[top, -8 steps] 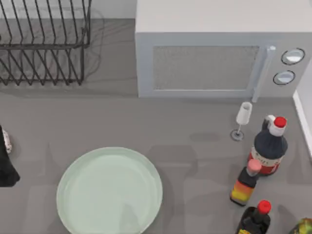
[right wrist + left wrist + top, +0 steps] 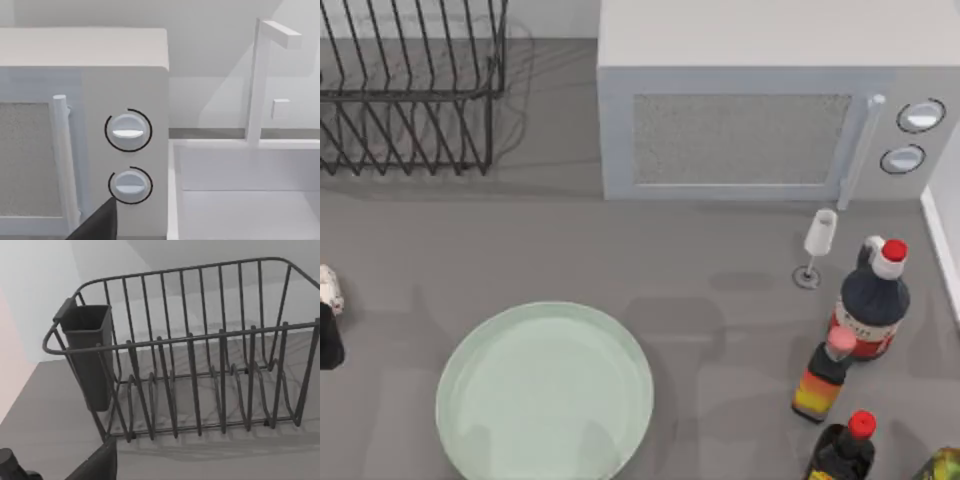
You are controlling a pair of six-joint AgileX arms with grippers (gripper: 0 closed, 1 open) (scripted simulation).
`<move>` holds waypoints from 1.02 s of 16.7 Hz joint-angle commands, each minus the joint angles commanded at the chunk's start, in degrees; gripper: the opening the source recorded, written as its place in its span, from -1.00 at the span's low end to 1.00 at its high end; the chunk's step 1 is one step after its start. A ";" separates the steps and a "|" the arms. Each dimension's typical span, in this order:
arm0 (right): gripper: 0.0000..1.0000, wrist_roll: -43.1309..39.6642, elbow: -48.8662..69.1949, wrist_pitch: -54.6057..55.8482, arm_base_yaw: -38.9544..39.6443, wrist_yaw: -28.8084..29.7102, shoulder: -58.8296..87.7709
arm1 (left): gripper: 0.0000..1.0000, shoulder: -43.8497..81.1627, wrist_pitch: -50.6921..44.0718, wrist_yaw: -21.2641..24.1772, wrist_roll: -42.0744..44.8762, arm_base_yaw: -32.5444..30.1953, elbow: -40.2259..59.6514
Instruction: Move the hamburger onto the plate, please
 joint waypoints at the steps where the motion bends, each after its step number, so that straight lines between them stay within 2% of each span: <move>1: 1.00 0.00 0.00 0.00 0.00 0.00 0.00 | 1.00 3.21 -2.24 0.04 2.31 0.37 3.06; 4: 1.00 0.00 0.00 0.00 0.00 0.00 0.00 | 1.00 16.49 -9.82 0.00 9.70 1.64 12.83; 12: 1.00 0.00 0.00 0.00 0.00 0.00 0.00 | 1.00 63.21 -31.20 -0.70 29.49 4.30 36.08; 17: 1.00 0.00 0.00 0.00 0.00 0.00 0.00 | 1.00 83.69 -43.13 -0.67 41.17 5.97 50.30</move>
